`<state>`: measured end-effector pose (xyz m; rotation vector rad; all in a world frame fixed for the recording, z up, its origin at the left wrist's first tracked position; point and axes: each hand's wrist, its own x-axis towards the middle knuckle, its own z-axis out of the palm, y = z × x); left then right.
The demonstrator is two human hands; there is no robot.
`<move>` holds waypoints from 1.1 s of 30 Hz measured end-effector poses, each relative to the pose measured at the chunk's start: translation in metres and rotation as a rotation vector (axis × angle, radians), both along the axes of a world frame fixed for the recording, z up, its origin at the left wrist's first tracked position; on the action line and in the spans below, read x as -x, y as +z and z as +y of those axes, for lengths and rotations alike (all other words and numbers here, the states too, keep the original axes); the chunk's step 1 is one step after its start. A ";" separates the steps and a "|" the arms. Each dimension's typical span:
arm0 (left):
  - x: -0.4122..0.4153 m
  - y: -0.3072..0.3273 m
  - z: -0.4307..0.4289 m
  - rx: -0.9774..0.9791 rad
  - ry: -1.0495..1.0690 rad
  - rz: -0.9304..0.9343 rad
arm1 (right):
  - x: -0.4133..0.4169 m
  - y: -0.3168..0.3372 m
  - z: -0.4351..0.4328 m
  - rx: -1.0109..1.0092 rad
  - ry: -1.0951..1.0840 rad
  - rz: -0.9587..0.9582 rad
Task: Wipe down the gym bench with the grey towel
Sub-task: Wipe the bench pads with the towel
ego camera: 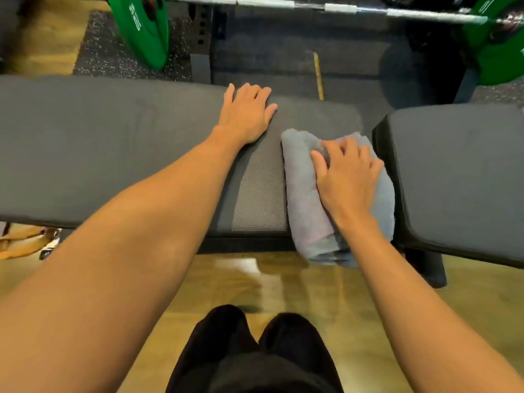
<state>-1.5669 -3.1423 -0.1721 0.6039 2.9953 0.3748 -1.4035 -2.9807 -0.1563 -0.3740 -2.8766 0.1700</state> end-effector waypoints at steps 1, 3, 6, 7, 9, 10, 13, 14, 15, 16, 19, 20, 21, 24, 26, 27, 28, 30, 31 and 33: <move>0.000 0.000 -0.001 -0.004 -0.011 0.003 | -0.020 0.000 -0.005 -0.022 -0.005 0.010; 0.002 0.003 0.000 -0.023 -0.013 0.019 | -0.034 -0.001 -0.013 -0.060 -0.016 0.034; 0.007 -0.001 -0.002 -0.051 -0.015 0.013 | 0.016 -0.007 -0.012 -0.088 -0.037 0.002; 0.010 -0.004 -0.003 -0.070 -0.020 0.006 | 0.043 -0.010 -0.011 -0.103 -0.049 -0.001; 0.015 -0.007 -0.006 -0.119 -0.027 0.004 | 0.099 -0.014 -0.006 -0.093 -0.042 0.011; 0.018 -0.007 -0.008 -0.136 -0.039 0.002 | 0.125 -0.014 -0.003 -0.086 -0.029 0.014; 0.018 -0.003 -0.016 -0.165 -0.092 0.009 | 0.169 -0.005 0.002 -0.099 -0.006 -0.029; 0.017 -0.001 -0.021 -0.148 -0.105 0.018 | 0.169 -0.003 0.001 -0.097 -0.019 -0.035; 0.017 0.000 -0.027 -0.113 -0.103 0.030 | 0.162 -0.001 -0.002 -0.090 -0.036 -0.025; 0.017 0.000 -0.034 -0.072 -0.085 0.037 | 0.146 0.000 -0.008 -0.069 -0.050 -0.011; 0.014 -0.003 -0.053 -0.004 0.017 0.036 | 0.074 0.003 -0.032 -0.010 -0.071 -0.001; 0.013 -0.003 -0.057 0.003 0.042 0.035 | 0.047 0.004 -0.043 0.004 -0.072 -0.003; 0.013 -0.003 -0.060 0.008 0.055 0.029 | 0.023 0.005 -0.054 0.014 -0.063 -0.007; 0.012 -0.001 -0.062 0.019 0.043 0.045 | -0.022 -0.001 -0.078 -0.030 0.010 0.002; 0.016 -0.001 -0.061 -0.009 0.027 0.057 | -0.005 -0.003 -0.076 -0.052 0.029 -0.002; 0.019 -0.002 -0.062 -0.031 0.018 0.053 | 0.013 -0.005 -0.075 -0.073 0.029 0.006; 0.023 -0.004 -0.063 -0.060 0.016 0.047 | 0.034 -0.008 -0.074 -0.097 0.030 0.015; 0.028 -0.008 -0.064 -0.120 0.027 0.032 | 0.083 -0.015 -0.073 -0.107 0.051 0.033; 0.029 -0.009 -0.064 -0.142 0.031 0.029 | 0.108 -0.017 -0.073 -0.097 0.062 0.039; 0.030 -0.003 -0.063 -0.171 0.053 0.029 | 0.154 -0.014 -0.073 -0.076 0.076 0.029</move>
